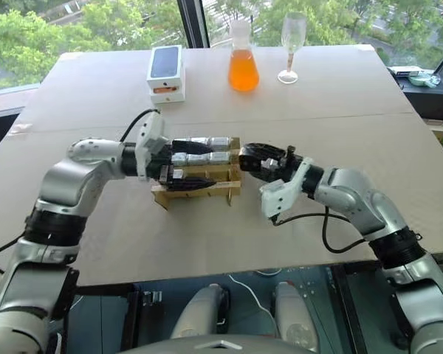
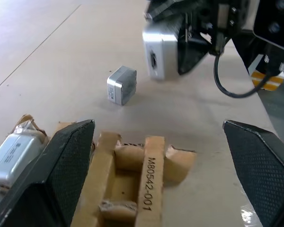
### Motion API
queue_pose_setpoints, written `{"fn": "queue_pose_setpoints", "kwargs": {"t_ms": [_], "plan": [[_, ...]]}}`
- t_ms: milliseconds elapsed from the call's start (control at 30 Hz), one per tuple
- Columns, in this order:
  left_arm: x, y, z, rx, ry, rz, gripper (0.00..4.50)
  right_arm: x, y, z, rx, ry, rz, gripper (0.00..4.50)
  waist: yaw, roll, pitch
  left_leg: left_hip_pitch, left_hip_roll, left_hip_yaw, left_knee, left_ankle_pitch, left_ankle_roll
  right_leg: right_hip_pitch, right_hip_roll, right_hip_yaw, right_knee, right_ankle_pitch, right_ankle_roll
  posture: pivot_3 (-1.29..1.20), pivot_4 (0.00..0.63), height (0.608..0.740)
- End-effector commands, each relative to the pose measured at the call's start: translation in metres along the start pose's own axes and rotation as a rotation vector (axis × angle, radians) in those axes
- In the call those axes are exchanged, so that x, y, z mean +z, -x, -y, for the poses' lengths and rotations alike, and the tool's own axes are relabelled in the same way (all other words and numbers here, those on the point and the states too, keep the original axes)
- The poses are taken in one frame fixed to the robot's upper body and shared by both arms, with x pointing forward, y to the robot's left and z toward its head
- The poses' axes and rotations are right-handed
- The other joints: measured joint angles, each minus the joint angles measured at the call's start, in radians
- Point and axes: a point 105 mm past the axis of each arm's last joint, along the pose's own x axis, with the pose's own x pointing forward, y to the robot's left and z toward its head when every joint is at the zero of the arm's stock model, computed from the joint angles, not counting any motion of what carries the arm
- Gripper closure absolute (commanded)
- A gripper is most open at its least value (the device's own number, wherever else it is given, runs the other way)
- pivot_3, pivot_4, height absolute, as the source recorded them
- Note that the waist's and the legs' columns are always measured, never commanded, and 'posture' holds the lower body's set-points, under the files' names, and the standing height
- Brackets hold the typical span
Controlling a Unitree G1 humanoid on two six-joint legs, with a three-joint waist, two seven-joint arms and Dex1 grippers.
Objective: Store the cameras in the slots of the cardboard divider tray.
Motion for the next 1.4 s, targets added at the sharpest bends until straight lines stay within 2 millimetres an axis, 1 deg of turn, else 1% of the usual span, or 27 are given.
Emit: {"fn": "queue_pose_setpoints", "kwargs": {"t_ms": [33, 133, 200, 300, 400, 433, 567, 667, 767, 800, 867, 900, 967, 1000, 1133, 1167, 1200, 1267, 1300, 1333, 1400], "plan": [[0.011, -0.005, -0.004, -0.031, -0.062, 0.006, 0.00, 0.012, -0.009, 0.009, -0.021, 0.083, 0.078, 2.50, 0.000, 0.000, 0.000, -0.001, 0.000, 0.000, 0.000, 0.000, 0.000, 0.000, 0.000, 0.000, 0.000, 0.000, 0.000, 0.00, 0.150, 0.740], [0.013, -0.008, -0.005, -0.046, -0.064, 0.006, 0.00, 0.012, -0.011, 0.004, 0.003, 0.092, 0.085, 2.50, 0.000, 0.000, 0.000, -0.001, 0.000, 0.000, 0.000, 0.000, 0.000, 0.000, -0.001, 0.000, -0.001, 0.000, 0.000, 0.00, 0.150, 0.740], [0.010, -0.011, -0.005, -0.061, -0.056, -0.021, 0.00, 0.010, -0.014, 0.000, 0.013, 0.090, 0.075, 2.50, 0.000, 0.000, 0.000, -0.001, 0.000, 0.000, 0.000, 0.000, 0.000, 0.000, -0.001, 0.000, -0.001, 0.000, 0.000, 0.00, 0.150, 0.740], [0.006, -0.013, -0.001, -0.105, -0.061, -0.050, 0.00, 0.007, -0.018, -0.006, 0.031, 0.092, 0.058, 2.50, -0.001, 0.000, 0.000, 0.000, -0.001, 0.000, 0.000, 0.000, 0.000, 0.000, -0.001, -0.001, 0.001, 0.000, 0.000, 0.00, 0.150, 0.740], [0.011, -0.015, 0.004, -0.147, -0.036, -0.027, 0.00, 0.006, -0.019, -0.010, 0.050, 0.103, 0.054, 2.50, -0.002, 0.000, 0.000, 0.000, -0.001, -0.001, 0.000, 0.000, 0.000, 0.000, -0.001, 0.000, 0.002, 0.000, 0.000, 0.00, 0.150, 0.740], [0.011, -0.016, 0.006, -0.160, -0.032, -0.028, 0.00, 0.007, -0.020, -0.010, 0.053, 0.106, 0.059, 2.50, -0.002, 0.000, 0.000, 0.001, -0.001, 0.000, 0.001, 0.000, 0.000, 0.000, -0.001, 0.000, 0.002, 0.000, 0.000, 0.00, 0.150, 0.740], [0.006, -0.018, 0.006, -0.171, -0.037, -0.054, 0.00, 0.010, -0.023, 0.000, 0.028, 0.124, 0.082, 2.50, -0.002, 0.000, 0.000, 0.001, -0.001, -0.001, 0.002, 0.000, 0.000, 0.000, -0.001, 0.000, 0.003, 0.000, 0.000, 0.00, 0.150, 0.740], [0.003, -0.019, 0.006, -0.183, -0.033, -0.068, 0.00, 0.012, -0.024, 0.000, 0.036, 0.121, 0.099, 2.50, -0.002, 0.000, 0.000, 0.001, -0.001, -0.001, 0.005, 0.000, 0.001, 0.000, -0.001, 0.000, 0.006, 0.000, 0.000, 0.00, 0.150, 0.740], [0.002, -0.021, 0.005, -0.188, -0.025, -0.069, 0.80, 0.010, -0.021, 0.001, 0.037, 0.109, 0.101, 2.50, -0.001, 0.000, 0.000, 0.001, -0.001, -0.001, 0.007, -0.001, 0.002, 0.000, -0.001, 0.000, 0.008, 0.000, 0.000, 0.00, 0.150, 0.740], [0.001, -0.022, 0.005, -0.190, -0.025, -0.072, 1.19, 0.009, -0.020, 0.002, 0.036, 0.108, 0.101, 2.50, -0.001, 0.000, 0.000, 0.001, -0.001, -0.001, 0.009, -0.002, 0.003, 0.001, -0.001, 0.000, 0.010, 0.000, 0.000, 0.00, 0.150, 0.740], [0.001, -0.022, 0.005, -0.189, -0.032, -0.071, 2.17, 0.010, -0.020, 0.002, 0.037, 0.106, 0.110, 2.50, -0.002, 0.000, 0.000, 0.001, -0.001, -0.001, 0.011, -0.002, 0.004, 0.001, -0.001, 0.000, 0.013, 0.000, 0.000, 0.00, 0.150, 0.740], [0.002, -0.023, 0.004, -0.186, -0.031, -0.062, 2.76, 0.012, -0.020, 0.001, 0.042, 0.105, 0.116, 2.50, -0.002, 0.000, 0.000, 0.001, -0.001, -0.001, 0.011, -0.002, 0.004, 0.001, -0.001, 0.000, 0.013, 0.000, 0.000, 0.00, 0.150, 0.740], [0.005, -0.023, 0.003, -0.185, -0.028, -0.050, 3.71, 0.014, -0.019, -0.002, 0.051, 0.098, 0.125, 2.50, -0.002, 0.000, 0.000, 0.002, -0.001, -0.001, 0.011, -0.002, 0.004, 0.001, 0.000, 0.000, 0.015, 0.000, 0.000, 0.00, 0.150, 0.740], [0.005, -0.023, 0.002, -0.185, -0.030, -0.050, 3.81, 0.014, -0.018, -0.004, 0.056, 0.097, 0.128, 2.50, -0.002, 0.000, 0.000, 0.002, -0.001, -0.001, 0.011, -0.002, 0.004, 0.001, 0.000, 0.000, 0.015, 0.000, 0.000, 0.00, 0.150, 0.740], [0.005, -0.023, 0.001, -0.182, -0.039, -0.054, 3.80, 0.010, -0.018, -0.006, 0.078, 0.091, 0.123, 2.50, -0.003, 0.000, 0.000, 0.002, -0.001, -0.001, 0.012, -0.002, 0.004, 0.001, 0.000, 0.000, 0.015, 0.000, 0.000, 0.00, 0.150, 0.740], [0.005, -0.023, 0.001, -0.181, -0.043, -0.054, 3.80, 0.008, -0.018, -0.006, 0.068, 0.070, 0.120, 1.41, -0.003, 0.000, 0.000, 0.002, -0.001, -0.001, 0.011, -0.002, 0.004, 0.001, 0.000, 0.001, 0.015, 0.000, 0.000, 0.00, 0.150, 0.740], [0.005, -0.023, 0.001, -0.181, -0.046, -0.055, 3.80, 0.007, -0.018, -0.005, 0.060, 0.055, 0.117, 0.94, -0.003, 0.000, 0.000, 0.002, -0.001, -0.001, 0.011, -0.002, 0.004, 0.001, 0.000, 0.001, 0.015, 0.000, 0.000, 0.00, 0.150, 0.740], [0.003, -0.020, -0.002, -0.170, -0.056, -0.067, 3.80, -0.001, -0.016, -0.005, 0.011, -0.079, 0.076, 0.14, -0.003, 0.000, 0.000, 0.002, -0.001, -0.001, 0.011, -0.002, 0.004, 0.001, 0.000, 0.001, 0.015, 0.000, 0.000, 0.00, 0.150, 0.740], [0.002, -0.017, -0.004, -0.158, -0.064, -0.075, 3.80, -0.006, -0.012, -0.006, -0.009, -0.161, 0.048, 0.00, -0.003, 0.000, 0.000, 0.002, -0.001, -0.001, 0.011, -0.002, 0.004, 0.001, 0.000, 0.001, 0.015, 0.000, 0.000, 0.00, 0.150, 0.740], [0.001, -0.014, -0.007, -0.145, -0.066, -0.082, 3.80, -0.011, -0.006, -0.007, -0.023, -0.244, 0.022, 0.00, -0.003, 0.000, 0.000, 0.002, -0.001, -0.001, 0.011, -0.002, 0.004, 0.001, 0.000, 0.001, 0.015, 0.000, 0.000, 0.00, 0.150, 0.740], [-0.001, -0.005, -0.010, -0.130, -0.062, -0.093, 3.80, -0.015, 0.010, -0.014, -0.026, -0.409, -0.007, 0.00, 0.002, 0.000, 0.000, 0.002, 0.000, -0.001, 0.011, -0.002, 0.004, 0.002, 0.000, 0.000, 0.014, 0.000, 0.000, 0.00, 0.150, 0.740]]}}
